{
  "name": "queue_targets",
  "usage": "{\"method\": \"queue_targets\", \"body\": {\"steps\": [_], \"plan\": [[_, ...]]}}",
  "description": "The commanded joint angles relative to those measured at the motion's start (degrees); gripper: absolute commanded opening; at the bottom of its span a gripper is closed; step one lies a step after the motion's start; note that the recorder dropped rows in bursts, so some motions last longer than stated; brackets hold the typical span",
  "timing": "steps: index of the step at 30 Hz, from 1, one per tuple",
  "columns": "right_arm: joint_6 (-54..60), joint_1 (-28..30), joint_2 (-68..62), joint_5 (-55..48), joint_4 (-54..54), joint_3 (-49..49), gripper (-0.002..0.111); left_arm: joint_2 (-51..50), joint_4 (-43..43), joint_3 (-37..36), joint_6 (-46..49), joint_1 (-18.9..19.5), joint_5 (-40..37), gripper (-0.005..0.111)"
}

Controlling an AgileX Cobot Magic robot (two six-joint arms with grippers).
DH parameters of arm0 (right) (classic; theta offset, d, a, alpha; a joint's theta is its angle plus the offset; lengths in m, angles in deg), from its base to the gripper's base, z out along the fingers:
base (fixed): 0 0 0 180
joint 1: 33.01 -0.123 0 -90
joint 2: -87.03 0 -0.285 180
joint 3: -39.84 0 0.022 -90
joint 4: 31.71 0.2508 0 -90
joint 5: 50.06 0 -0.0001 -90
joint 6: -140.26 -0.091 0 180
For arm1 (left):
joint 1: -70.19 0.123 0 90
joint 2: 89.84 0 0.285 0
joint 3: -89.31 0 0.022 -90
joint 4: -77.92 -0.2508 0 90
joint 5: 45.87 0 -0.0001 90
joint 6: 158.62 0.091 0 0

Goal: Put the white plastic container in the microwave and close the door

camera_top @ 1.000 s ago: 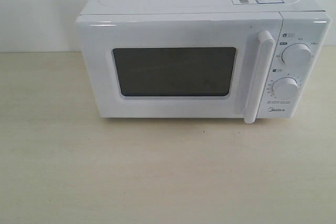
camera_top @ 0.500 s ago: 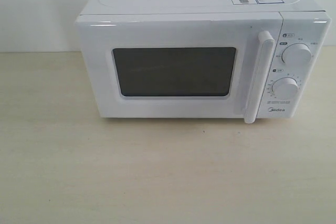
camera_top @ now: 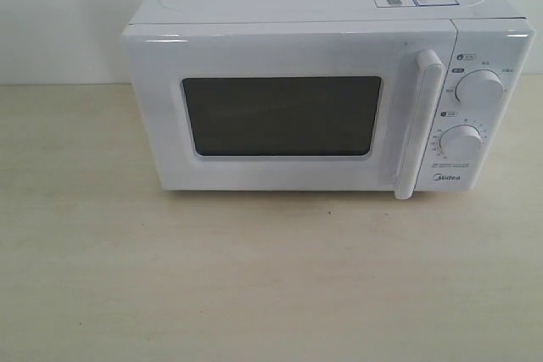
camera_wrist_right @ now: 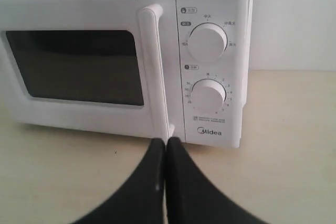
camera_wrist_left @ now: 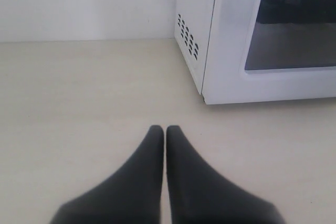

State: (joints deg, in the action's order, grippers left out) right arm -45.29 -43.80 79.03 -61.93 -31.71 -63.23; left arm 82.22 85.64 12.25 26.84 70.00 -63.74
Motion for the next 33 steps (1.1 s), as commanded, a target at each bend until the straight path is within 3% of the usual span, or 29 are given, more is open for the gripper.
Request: {"method": "queue_targets", "body": {"steps": [1, 7, 15, 33], "plan": [[-0.11, 0.41, 0.21, -2.85, -0.69, 0.28, 0.0, 0.15, -0.2, -0.16, -0.51, -0.36, 0.25, 0.004], [1.14, 0.81, 0.21, -8.8, -3.16, 0.28, 0.0, 0.15, -0.2, -0.16, -0.51, -0.36, 0.25, 0.004], [0.95, 9.22, 0.21, -9.05, -2.03, 0.28, 0.0, 0.15, -0.2, -0.16, -0.51, -0.36, 0.36, 0.004], [0.95, 8.96, 0.21, -9.05, -2.03, 0.28, 0.0, 0.15, -0.2, -0.16, -0.36, -0.36, 0.36, 0.004]]}}
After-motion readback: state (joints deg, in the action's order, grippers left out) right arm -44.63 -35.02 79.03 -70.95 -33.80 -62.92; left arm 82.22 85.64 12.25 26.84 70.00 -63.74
